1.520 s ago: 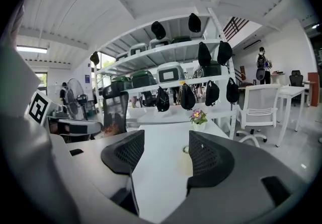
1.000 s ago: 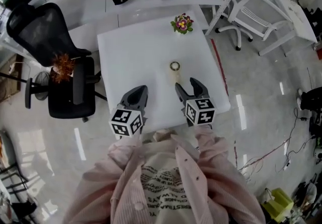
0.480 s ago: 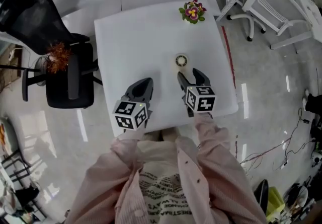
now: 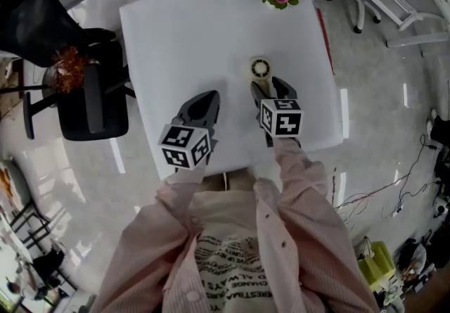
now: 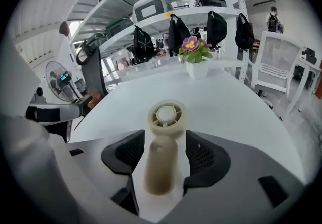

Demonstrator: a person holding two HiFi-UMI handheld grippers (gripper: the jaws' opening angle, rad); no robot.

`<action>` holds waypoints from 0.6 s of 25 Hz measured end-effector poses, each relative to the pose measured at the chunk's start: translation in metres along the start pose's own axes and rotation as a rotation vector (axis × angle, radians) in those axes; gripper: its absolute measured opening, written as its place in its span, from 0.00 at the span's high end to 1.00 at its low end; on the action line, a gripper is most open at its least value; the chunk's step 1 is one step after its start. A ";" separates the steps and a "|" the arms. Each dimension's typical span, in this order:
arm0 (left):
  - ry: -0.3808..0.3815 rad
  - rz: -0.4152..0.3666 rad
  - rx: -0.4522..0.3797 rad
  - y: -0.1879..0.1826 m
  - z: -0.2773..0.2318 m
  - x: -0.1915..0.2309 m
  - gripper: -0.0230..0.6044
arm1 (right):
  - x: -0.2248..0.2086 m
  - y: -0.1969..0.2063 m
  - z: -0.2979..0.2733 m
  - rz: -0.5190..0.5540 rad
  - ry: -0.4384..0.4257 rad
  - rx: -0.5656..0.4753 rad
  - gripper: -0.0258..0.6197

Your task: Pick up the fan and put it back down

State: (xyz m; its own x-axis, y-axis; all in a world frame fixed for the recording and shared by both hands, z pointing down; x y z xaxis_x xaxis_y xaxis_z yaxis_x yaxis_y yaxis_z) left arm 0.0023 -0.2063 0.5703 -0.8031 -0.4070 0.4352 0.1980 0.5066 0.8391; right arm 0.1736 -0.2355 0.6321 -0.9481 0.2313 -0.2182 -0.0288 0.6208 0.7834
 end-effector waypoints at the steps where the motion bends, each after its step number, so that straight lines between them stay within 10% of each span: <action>1: 0.001 0.003 0.005 0.001 -0.001 0.002 0.96 | 0.000 0.002 -0.002 0.003 0.005 0.016 0.58; 15: 0.000 0.031 0.035 0.004 -0.013 0.025 0.96 | 0.002 0.015 -0.016 0.056 0.118 0.168 0.67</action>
State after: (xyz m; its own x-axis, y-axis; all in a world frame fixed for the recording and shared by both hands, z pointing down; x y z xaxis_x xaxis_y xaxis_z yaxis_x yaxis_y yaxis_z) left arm -0.0100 -0.2243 0.5890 -0.7972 -0.3907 0.4603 0.2025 0.5453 0.8134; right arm 0.1661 -0.2374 0.6524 -0.9774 0.1860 -0.1000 0.0687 0.7281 0.6820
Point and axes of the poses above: the fingertips, and each gripper's own axes: z backward along the fingers, x to its left, y out of its underside, the point moved 4 cm from there along z, backward along the fingers, and after that the axes turned 13 degrees about -x, right-handed, at the moved point
